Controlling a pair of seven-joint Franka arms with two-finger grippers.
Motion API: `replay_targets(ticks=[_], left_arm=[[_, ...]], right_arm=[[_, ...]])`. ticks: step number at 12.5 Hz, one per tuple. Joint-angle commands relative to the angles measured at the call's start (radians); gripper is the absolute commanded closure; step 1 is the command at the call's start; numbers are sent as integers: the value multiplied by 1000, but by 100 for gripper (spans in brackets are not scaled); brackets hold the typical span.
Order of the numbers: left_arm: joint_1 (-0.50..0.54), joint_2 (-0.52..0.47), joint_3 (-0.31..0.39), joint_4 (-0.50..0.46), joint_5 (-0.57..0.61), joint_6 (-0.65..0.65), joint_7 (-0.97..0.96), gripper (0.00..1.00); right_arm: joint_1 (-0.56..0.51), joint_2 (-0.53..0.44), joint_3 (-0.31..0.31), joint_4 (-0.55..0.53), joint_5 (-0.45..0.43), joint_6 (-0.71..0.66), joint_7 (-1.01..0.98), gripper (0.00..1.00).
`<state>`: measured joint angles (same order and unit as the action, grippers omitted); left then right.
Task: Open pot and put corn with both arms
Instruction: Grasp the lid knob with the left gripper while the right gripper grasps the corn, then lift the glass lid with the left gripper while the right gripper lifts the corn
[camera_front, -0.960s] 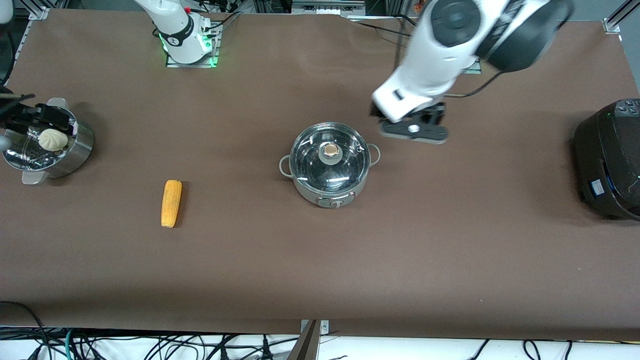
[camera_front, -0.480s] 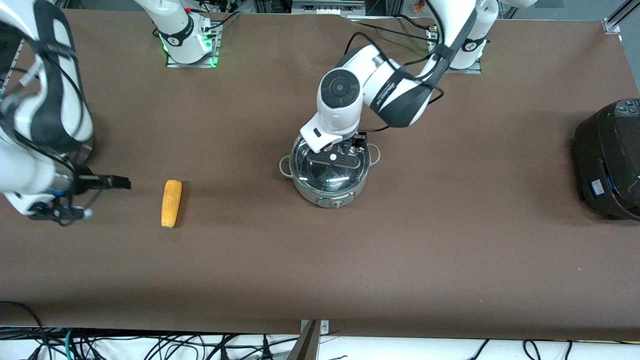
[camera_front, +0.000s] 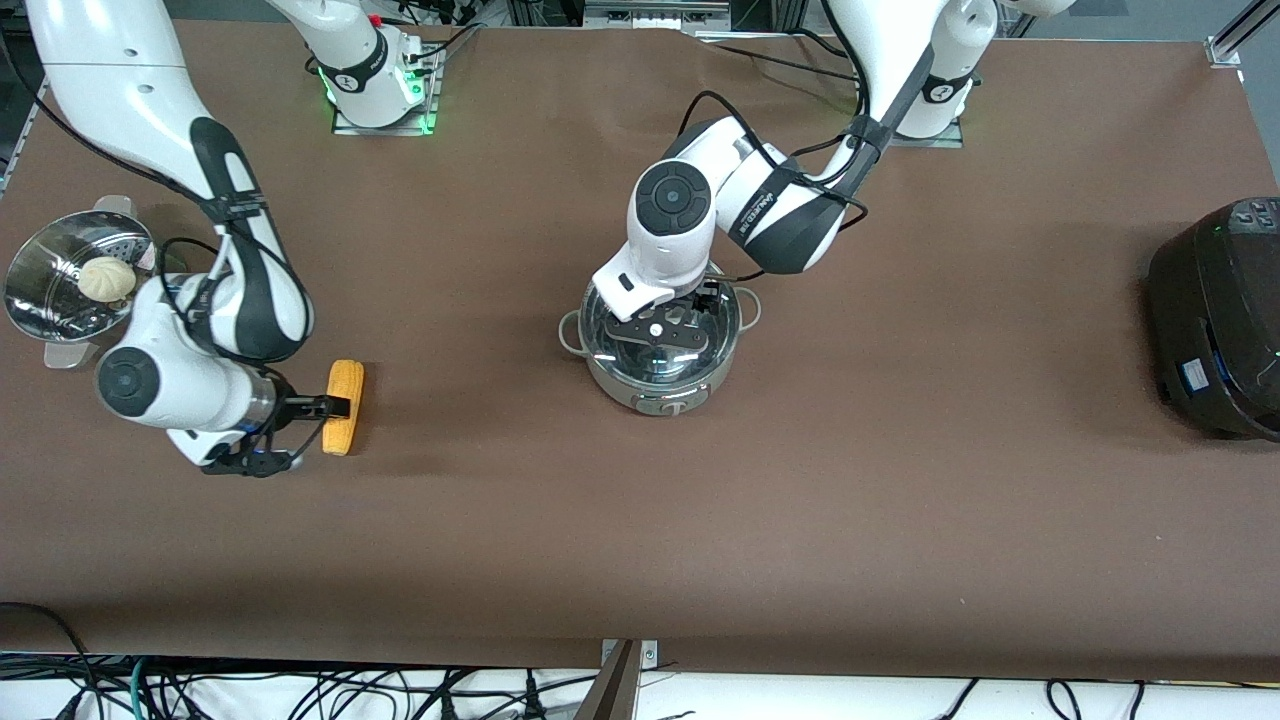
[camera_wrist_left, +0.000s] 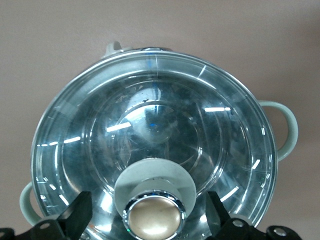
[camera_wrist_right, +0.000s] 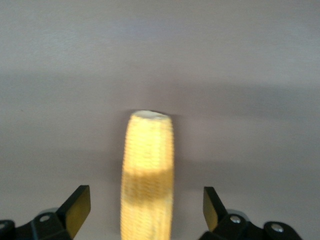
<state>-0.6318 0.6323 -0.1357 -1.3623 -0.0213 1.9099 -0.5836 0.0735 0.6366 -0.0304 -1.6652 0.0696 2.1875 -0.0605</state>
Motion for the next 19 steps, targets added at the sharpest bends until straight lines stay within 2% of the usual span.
replay_targets(ticks=[1, 2, 3, 5, 6, 8, 9, 11, 13, 15, 16, 18, 19], left_arm=[[-19, 17, 4, 32, -2, -6, 2, 0], [-19, 17, 4, 32, 0, -11, 4, 25], [-25, 15, 2, 34, -8, -11, -4, 68], [-29, 13, 2, 34, 0, -11, 1, 89], [-31, 12, 2, 35, 1, -12, -1, 98], [-16, -23, 5, 42, 1, -23, -4, 99], [-8, -60, 11, 48, 0, -69, -4, 99], [59, -111, 4, 72, -14, -216, -2, 99], [150, -135, 2, 182, -3, -418, 23, 99], [254, -167, 19, 189, 20, -587, 214, 99], [324, -168, 19, 154, 46, -597, 342, 99], [479, -163, 19, 102, 75, -568, 602, 98], [560, -161, 16, 39, 64, -477, 716, 98]], right_arm=[[6, 4, -2, -27, 12, 49, 1, 0], [8, 21, -2, -27, 12, 64, 1, 0], [8, 37, -2, -27, 12, 83, -1, 0], [8, 52, -2, -28, 12, 92, -1, 0], [8, 52, -2, -31, 12, 89, -1, 8], [2, 51, -2, -33, 12, 66, -15, 84], [0, 49, -2, -22, 10, 26, -15, 99], [0, 38, -2, -21, 12, 3, -16, 100], [0, 22, -2, -19, 12, -35, -16, 100], [2, -35, 1, -18, 12, -92, -16, 100], [2, -85, 18, -10, 12, -151, -13, 100], [6, -196, 67, 53, 16, -355, 2, 100], [6, -222, 102, 105, 39, -449, 54, 100]])
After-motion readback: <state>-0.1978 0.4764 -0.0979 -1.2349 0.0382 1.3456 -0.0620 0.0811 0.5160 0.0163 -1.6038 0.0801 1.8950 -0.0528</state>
